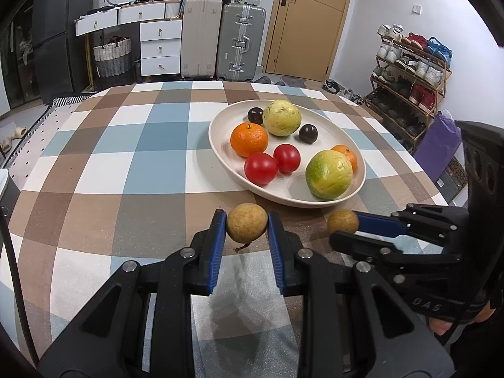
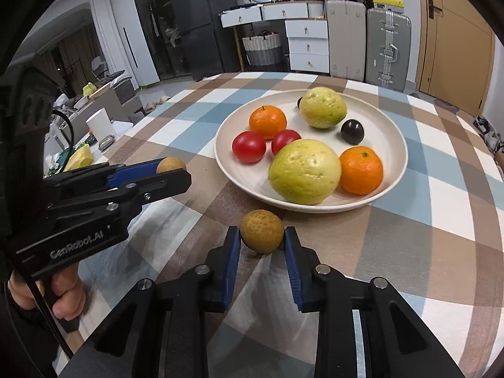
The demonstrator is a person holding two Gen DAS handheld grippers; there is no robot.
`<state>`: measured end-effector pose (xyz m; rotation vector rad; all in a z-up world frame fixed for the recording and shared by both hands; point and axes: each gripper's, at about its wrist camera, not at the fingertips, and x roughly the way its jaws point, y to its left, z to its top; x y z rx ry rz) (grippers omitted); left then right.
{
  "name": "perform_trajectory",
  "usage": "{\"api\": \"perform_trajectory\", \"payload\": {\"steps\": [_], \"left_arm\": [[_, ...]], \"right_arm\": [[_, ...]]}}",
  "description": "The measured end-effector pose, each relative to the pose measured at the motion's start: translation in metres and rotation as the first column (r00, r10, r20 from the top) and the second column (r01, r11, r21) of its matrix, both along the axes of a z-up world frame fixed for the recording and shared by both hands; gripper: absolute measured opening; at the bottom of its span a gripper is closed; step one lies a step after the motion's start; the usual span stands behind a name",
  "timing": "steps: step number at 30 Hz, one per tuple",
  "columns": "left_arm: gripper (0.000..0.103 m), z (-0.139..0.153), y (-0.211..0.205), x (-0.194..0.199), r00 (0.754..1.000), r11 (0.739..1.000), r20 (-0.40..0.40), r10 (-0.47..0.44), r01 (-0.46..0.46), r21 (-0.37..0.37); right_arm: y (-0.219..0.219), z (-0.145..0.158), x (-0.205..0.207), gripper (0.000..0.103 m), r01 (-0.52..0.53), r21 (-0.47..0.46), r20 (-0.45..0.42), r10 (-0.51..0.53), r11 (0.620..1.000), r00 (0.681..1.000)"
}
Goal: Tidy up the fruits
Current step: 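Carry both brown fruits into the white plate and open both grippers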
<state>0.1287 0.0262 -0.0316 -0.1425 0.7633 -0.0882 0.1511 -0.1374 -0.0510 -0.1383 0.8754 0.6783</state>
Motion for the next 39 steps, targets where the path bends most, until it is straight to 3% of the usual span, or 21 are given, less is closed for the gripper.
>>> {"api": "perform_trajectory", "payload": {"steps": [5,12,25,39], "left_arm": [[0.024,-0.001,0.001,0.001,1.000,1.000,-0.006,0.005,-0.004,0.004],[0.024,0.000,0.001,0.003,1.000,1.000,0.003,0.010,-0.010,0.010],[0.024,0.008,-0.006,0.019,0.999,1.000,0.043,0.021,-0.021,-0.002],[0.024,0.015,-0.032,0.061,0.996,0.999,0.080,-0.034,0.032,0.017]], "right_arm": [[-0.014,0.011,-0.004,0.029,-0.038,0.041,0.040,0.037,0.998,0.999],[-0.038,0.033,0.005,0.029,-0.008,0.095,0.105,-0.002,0.995,0.994],[-0.050,0.043,0.028,0.029,0.038,0.126,0.132,-0.055,0.991,0.990],[-0.045,0.036,0.064,0.029,0.093,0.130,0.113,-0.108,0.987,0.988]]}}
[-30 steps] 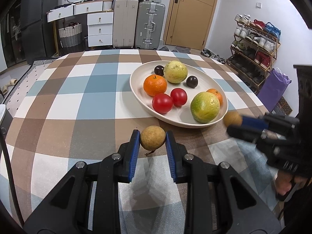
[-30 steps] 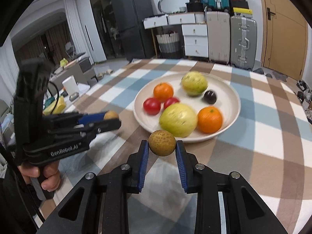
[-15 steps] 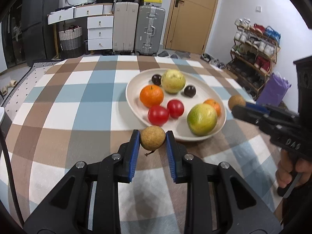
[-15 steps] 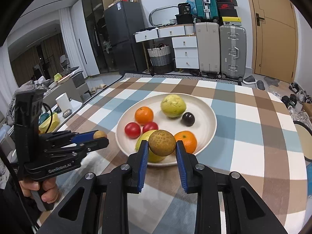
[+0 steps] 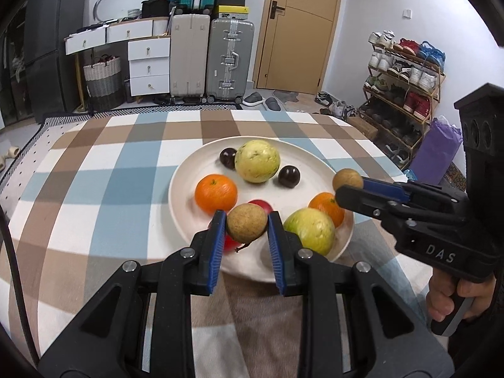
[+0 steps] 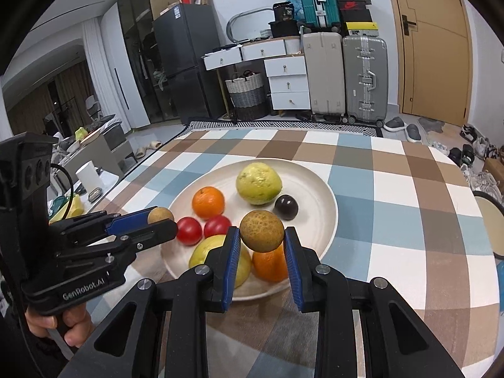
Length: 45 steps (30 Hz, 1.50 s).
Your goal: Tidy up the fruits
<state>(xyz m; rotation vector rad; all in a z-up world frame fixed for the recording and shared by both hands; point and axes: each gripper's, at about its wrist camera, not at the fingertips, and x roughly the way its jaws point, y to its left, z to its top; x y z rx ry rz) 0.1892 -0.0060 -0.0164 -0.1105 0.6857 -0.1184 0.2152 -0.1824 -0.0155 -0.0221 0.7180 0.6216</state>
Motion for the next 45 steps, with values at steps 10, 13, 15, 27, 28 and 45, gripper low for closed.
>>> {"api": "perform_trajectory", "payload": {"steps": [10,13,15,27,28,45], "left_arm": [[0.024,-0.003,0.004,0.006,1.000,1.000,0.019,0.020,-0.020,0.013],[0.024,-0.001,0.006,0.004,0.999,1.000,0.039,0.022,-0.023,0.009],[0.024,-0.001,0.006,0.003,0.999,1.000,0.042,0.025,-0.025,0.012],[0.025,0.000,0.006,-0.003,0.999,1.000,0.051,0.018,-0.018,0.003],[0.028,0.000,0.006,-0.003,0.999,1.000,0.049,0.018,-0.019,0.002],[0.102,0.003,0.018,-0.033,0.993,0.997,0.080,0.081,-0.082,0.007]], "right_arm": [[0.006,-0.004,0.005,0.029,0.030,0.014,0.026,-0.031,0.999,0.999],[0.008,-0.006,0.002,0.029,0.042,-0.003,0.046,-0.042,0.999,0.998],[0.009,-0.008,0.002,0.029,0.041,-0.010,0.048,-0.040,0.999,0.998],[0.004,-0.007,-0.001,0.051,0.049,0.017,0.072,-0.050,0.999,0.996],[0.002,-0.006,-0.002,0.051,0.049,0.025,0.078,-0.051,0.998,0.996],[-0.020,-0.003,-0.020,0.103,0.120,0.079,0.070,-0.126,0.990,0.990]]}}
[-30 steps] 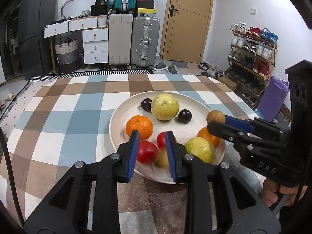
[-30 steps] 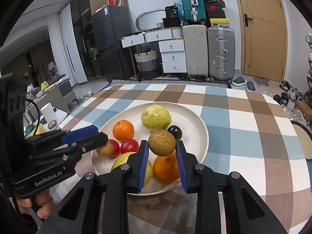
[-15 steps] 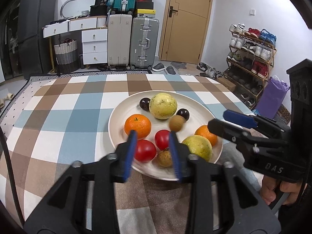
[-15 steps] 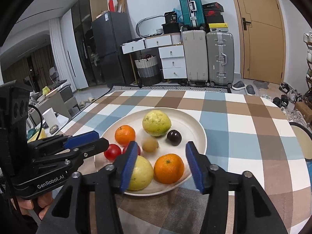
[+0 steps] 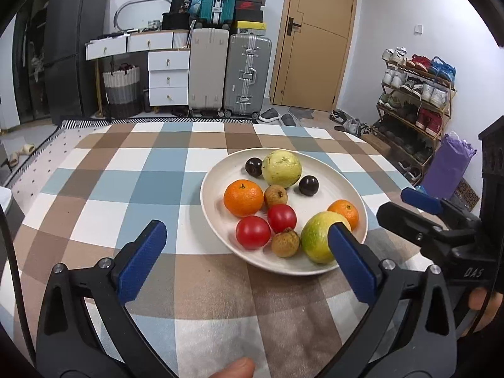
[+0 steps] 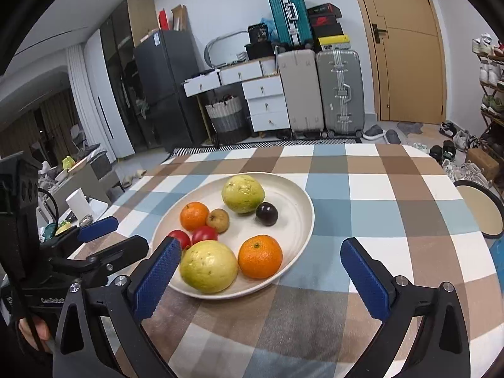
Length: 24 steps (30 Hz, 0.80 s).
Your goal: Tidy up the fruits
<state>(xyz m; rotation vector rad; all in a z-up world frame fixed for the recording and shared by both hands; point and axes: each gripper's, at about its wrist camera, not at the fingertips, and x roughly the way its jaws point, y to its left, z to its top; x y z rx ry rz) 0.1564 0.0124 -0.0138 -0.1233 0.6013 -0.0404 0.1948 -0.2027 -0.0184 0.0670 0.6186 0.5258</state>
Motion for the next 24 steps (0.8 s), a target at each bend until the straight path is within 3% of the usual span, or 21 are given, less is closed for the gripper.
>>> {"api": "perform_trajectory", "payload": {"steps": [8,24], "left_arm": [[0.102,0.001,-0.015,-0.014,0.999,0.999,0.027,-0.020,0.018,0.051],[0.102,0.006,-0.006,-0.052,0.998,0.999,0.049,0.025,-0.026,0.025]], "right_arm": [[-0.006,0.007,-0.031,0.103,-0.010,-0.015,0.072,0.011,1.000,0.997],[-0.005,0.014,-0.055,0.103,-0.023,-0.048,0.150,0.029,0.999,0.988]]}}
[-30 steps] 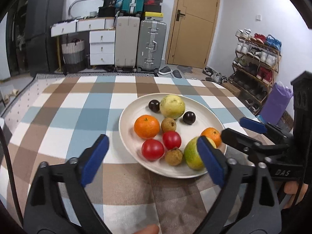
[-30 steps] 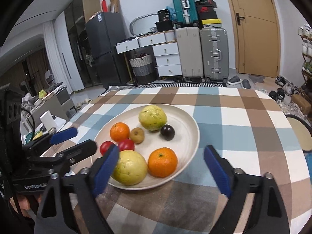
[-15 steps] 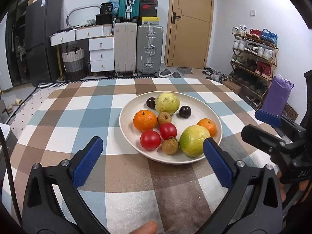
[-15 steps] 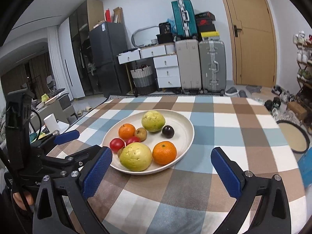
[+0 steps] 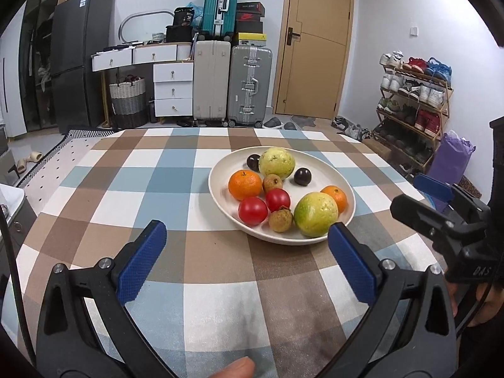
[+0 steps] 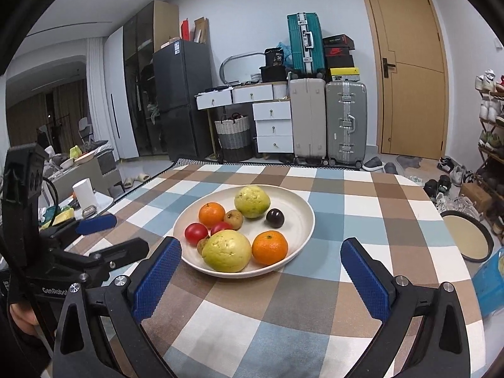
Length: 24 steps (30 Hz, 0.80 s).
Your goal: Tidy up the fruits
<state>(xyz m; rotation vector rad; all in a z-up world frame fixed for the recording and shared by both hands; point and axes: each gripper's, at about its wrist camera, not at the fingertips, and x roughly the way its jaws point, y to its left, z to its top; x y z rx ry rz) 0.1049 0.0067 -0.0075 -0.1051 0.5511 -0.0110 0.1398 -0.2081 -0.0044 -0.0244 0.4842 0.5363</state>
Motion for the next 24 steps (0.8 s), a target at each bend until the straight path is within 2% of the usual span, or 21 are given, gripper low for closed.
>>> {"api": "perform_trajectory", "payload": {"steps": [24], "left_arm": [[0.102,-0.0004,-0.0007,0.0033,1.000,1.000,-0.008,0.000,0.000,0.005]], "right_arm": [[0.0063,-0.0025,0.0010,0.103,-0.008,-0.021,-0.006,0.008,1.000,1.000]]}}
